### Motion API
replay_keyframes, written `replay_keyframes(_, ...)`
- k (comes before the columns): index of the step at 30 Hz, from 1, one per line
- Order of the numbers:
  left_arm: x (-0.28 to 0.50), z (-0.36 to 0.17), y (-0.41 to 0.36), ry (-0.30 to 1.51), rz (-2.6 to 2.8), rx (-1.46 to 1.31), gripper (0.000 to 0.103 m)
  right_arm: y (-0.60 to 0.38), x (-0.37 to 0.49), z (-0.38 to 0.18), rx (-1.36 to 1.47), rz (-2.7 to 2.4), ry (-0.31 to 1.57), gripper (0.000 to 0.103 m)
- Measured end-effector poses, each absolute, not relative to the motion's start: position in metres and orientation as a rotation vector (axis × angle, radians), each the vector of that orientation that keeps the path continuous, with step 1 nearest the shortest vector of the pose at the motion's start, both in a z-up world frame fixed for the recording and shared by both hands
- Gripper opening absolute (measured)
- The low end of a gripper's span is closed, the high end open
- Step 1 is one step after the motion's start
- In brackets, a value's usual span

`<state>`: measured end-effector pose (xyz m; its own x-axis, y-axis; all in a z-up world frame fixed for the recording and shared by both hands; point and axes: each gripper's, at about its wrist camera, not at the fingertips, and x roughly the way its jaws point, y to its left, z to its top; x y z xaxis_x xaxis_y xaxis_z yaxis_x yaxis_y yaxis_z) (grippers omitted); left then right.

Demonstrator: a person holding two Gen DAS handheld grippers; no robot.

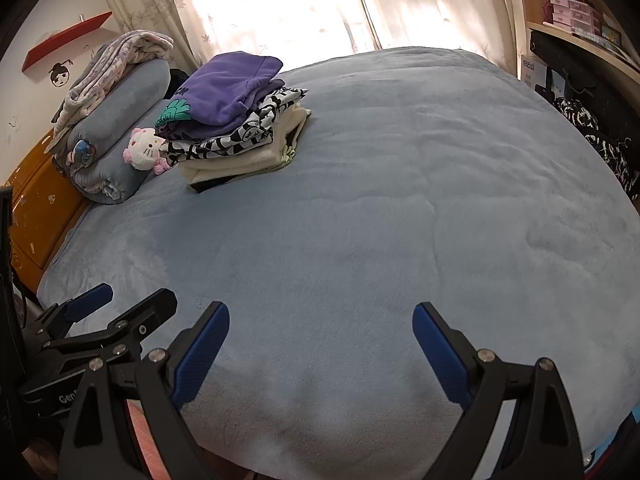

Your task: Fold large clothes

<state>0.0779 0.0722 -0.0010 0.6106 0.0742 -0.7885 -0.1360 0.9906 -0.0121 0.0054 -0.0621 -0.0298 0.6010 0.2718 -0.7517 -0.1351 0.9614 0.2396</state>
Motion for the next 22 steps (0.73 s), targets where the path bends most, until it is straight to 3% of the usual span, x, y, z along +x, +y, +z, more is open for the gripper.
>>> replay_keyframes(22,0.0822,-0.0031,0.0739,0.909,0.117,-0.063,0.102,-0.0587,0.0042,-0.033,0.173,0.235,0.903,0.094)
